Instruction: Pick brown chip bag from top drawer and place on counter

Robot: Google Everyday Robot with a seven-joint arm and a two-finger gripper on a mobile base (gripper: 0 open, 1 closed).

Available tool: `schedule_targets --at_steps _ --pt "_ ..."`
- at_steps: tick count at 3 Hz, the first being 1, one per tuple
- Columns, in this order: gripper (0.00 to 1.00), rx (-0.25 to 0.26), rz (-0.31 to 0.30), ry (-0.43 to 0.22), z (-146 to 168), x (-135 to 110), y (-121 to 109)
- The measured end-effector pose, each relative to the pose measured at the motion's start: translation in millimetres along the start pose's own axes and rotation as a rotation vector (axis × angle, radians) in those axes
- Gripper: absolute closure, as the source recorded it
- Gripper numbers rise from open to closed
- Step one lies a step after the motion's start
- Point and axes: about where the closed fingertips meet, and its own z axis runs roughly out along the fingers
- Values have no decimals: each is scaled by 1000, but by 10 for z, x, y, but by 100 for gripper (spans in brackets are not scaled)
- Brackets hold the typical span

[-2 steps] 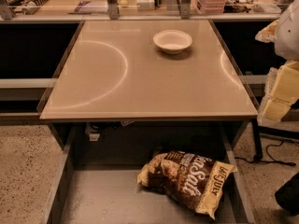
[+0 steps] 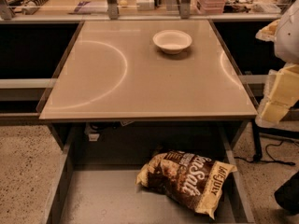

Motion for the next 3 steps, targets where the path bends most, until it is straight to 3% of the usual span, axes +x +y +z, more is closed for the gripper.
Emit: schedule_targets --at_steps 1,3 --pt "0 2 27 -49 248 66 182" --pt "0 -59 188 -200 977 350 663"
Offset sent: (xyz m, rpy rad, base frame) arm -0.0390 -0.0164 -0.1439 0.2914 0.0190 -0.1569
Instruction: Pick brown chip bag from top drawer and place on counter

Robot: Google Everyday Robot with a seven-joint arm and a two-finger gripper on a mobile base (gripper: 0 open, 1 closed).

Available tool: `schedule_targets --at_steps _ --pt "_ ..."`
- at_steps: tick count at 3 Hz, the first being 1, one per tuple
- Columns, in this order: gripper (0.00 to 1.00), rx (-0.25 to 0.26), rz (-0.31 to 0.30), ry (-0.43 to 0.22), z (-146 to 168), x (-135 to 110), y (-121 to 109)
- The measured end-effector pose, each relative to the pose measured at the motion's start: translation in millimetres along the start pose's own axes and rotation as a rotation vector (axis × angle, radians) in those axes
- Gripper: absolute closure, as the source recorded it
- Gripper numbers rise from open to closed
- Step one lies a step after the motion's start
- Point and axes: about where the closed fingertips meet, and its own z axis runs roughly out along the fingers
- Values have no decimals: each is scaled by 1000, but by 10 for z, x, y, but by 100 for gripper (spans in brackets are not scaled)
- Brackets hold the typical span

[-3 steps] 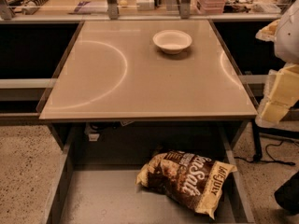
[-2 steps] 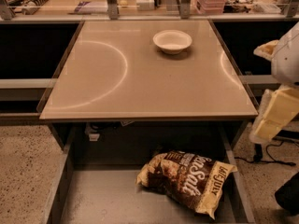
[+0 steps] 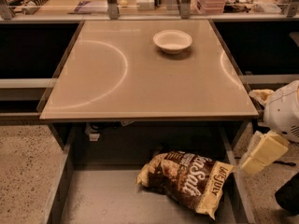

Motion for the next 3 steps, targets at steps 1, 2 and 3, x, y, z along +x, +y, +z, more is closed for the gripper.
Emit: schedule_targets --at_steps 1,2,3 --pt "0 0 0 0 -1 -1 0" --pt "0 -46 42 -31 174 126 241" --pt "0 -127 95 -104 487 204 610"
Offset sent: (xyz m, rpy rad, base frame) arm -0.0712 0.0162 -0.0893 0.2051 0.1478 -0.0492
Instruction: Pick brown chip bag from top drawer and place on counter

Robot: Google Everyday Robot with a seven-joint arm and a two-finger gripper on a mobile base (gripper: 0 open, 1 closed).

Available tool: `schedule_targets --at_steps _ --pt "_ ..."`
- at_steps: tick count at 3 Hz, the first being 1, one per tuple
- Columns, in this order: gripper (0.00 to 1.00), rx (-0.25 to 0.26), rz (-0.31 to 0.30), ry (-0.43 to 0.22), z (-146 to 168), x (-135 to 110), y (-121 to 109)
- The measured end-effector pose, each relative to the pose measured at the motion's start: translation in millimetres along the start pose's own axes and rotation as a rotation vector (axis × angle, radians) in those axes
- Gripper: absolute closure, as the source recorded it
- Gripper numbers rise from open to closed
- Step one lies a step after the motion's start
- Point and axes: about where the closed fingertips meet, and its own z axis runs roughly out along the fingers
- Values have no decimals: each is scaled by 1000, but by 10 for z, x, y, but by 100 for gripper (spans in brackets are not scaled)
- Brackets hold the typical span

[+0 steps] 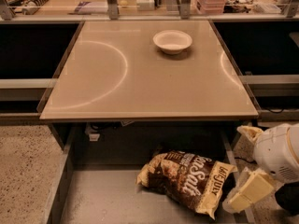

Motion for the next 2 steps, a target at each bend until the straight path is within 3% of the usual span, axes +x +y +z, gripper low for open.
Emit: schedule_targets --at_steps 1,2 --pt "0 -62 28 -45 288 63 275" --pt "0 -57 -4 -59 589 33 362"
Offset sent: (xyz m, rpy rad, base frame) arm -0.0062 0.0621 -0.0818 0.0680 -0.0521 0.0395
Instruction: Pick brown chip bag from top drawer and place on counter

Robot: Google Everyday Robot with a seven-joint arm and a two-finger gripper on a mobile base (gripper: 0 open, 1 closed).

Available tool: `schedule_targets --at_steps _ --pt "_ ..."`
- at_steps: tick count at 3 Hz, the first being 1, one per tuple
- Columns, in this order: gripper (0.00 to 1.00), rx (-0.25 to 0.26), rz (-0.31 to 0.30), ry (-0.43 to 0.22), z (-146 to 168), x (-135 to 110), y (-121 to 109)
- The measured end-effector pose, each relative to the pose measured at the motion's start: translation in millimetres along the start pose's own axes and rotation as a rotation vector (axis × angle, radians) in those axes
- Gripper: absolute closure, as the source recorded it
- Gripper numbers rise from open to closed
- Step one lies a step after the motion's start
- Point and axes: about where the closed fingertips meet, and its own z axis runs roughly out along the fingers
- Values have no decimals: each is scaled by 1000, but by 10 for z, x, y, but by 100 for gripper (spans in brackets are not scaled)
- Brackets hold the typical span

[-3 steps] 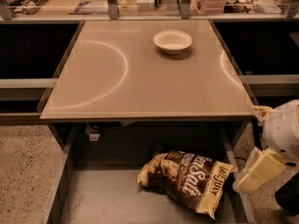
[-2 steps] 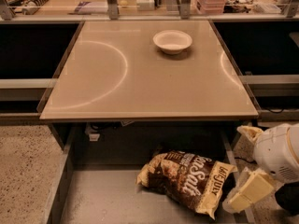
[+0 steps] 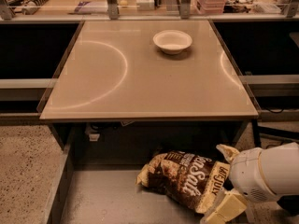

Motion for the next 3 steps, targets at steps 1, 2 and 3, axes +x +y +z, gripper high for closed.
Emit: schedule_targets --at_steps 1,2,3 --pt "0 38 -32 3 319 -12 -110" --pt "0 61 -40 19 619 45 -276" --pt "0 61 -12 61 865 264 -383"
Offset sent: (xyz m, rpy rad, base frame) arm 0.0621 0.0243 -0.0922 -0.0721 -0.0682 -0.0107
